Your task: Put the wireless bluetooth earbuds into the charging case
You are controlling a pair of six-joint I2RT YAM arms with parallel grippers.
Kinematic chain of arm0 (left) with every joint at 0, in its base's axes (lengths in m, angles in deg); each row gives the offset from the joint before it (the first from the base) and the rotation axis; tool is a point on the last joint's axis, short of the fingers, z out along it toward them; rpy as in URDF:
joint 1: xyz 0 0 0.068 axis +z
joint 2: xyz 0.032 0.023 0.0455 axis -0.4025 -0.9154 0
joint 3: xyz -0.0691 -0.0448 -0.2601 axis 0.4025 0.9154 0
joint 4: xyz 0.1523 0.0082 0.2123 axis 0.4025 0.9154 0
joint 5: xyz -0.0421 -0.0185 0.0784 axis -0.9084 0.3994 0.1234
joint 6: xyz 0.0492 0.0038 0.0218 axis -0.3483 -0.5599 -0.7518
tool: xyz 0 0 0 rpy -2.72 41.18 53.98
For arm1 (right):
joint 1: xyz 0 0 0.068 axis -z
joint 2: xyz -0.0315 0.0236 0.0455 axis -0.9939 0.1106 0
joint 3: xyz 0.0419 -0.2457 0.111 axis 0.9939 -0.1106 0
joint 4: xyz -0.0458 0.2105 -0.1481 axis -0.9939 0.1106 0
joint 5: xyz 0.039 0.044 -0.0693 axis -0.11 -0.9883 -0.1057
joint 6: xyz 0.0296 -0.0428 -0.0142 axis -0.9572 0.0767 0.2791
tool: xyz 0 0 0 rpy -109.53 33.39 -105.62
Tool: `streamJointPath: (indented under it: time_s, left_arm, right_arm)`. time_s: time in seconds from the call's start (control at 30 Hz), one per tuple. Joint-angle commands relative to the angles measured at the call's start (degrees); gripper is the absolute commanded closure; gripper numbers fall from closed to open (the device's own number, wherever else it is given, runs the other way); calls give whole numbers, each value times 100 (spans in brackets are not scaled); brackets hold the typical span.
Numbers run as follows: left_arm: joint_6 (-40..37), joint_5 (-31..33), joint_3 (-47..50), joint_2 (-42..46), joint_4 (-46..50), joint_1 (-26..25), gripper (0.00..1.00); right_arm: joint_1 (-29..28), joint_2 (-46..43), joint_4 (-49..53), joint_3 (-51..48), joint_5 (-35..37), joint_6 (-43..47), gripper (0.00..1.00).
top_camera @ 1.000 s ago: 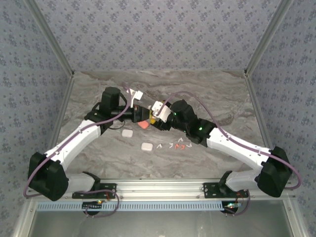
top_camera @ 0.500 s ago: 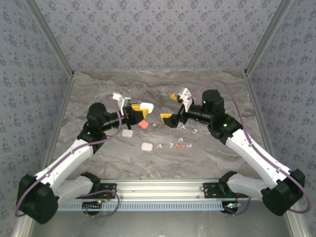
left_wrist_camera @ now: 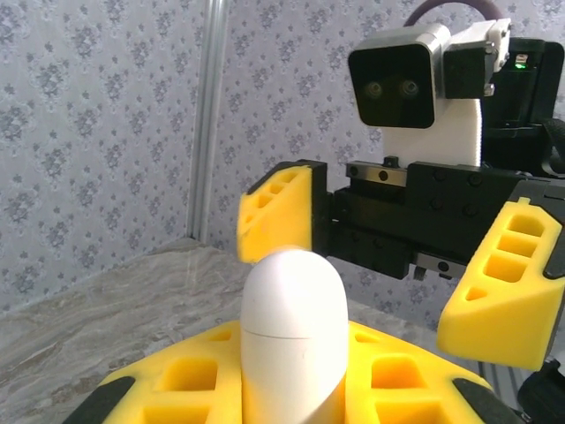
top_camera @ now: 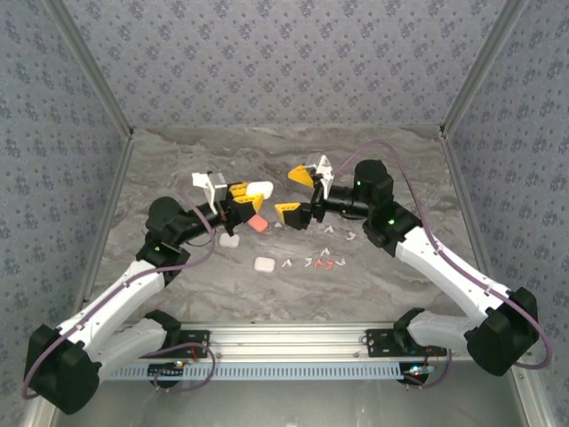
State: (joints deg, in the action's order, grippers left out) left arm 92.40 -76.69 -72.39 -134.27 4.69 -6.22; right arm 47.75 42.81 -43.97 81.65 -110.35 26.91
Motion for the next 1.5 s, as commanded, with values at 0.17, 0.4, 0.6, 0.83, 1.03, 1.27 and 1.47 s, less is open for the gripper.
streamJointPath:
  time_s: [0.17, 0.4, 0.6, 0.83, 1.03, 1.27, 1.47]
  left_arm:
    - [-241, -202, -332, -12, -156, -150, 100]
    - [-285, -233, -365, 9, -86, -159, 100]
    - [-296, -233, -388, -19, -43, -168, 100]
    - [-302, -218, -405, -82, -15, -169, 100]
    - [-336, -166, -413, -89, 58, -177, 100]
    - [-452, 52, -320, 26, 245, -176, 100]
    - [-530, 105, -283, 105, 329, -192, 100]
  right_arm:
    - [-74, 285, -448, 437, 232, -125, 12]
    - [-61, 489, -299, 641, 455, -107, 22]
    - [53, 599, -341, 749, 575, -268, 23]
    - [135, 669, -307, 887, 553, -352, 23]
    - [244, 621, -251, 931, 436, -440, 22]
    - [742, 69, 267, 689, 687, -760, 21]
    - [1447, 265, 2389, 849, 1510, -917, 22]
